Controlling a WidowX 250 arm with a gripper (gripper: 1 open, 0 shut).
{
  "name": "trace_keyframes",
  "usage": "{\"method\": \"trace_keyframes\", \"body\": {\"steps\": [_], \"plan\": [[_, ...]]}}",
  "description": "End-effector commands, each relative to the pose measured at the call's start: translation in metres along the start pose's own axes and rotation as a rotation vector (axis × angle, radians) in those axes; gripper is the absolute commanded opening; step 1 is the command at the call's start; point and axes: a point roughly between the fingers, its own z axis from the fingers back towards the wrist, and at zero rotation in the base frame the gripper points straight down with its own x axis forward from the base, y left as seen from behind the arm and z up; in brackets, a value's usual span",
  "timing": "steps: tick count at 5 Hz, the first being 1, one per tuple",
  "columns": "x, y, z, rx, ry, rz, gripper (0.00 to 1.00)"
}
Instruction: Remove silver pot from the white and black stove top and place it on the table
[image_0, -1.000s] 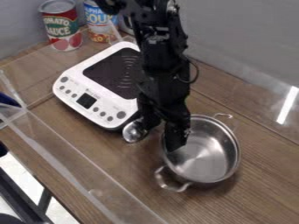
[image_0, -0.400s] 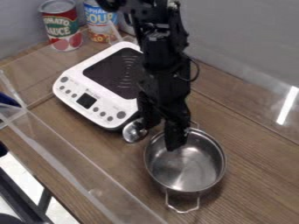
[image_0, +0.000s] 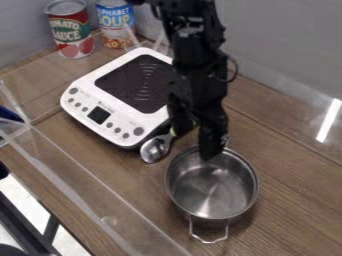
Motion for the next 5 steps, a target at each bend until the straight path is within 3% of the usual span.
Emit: {"method": "trace_keyframes", "body": {"steps": [1,5], "plan": [[0.019,0.001,0.006,0.027,-0.042,-0.005,1.00],[0.031,-0.003,-0.002,0.022,-0.033,-0.024,1.00]]}}
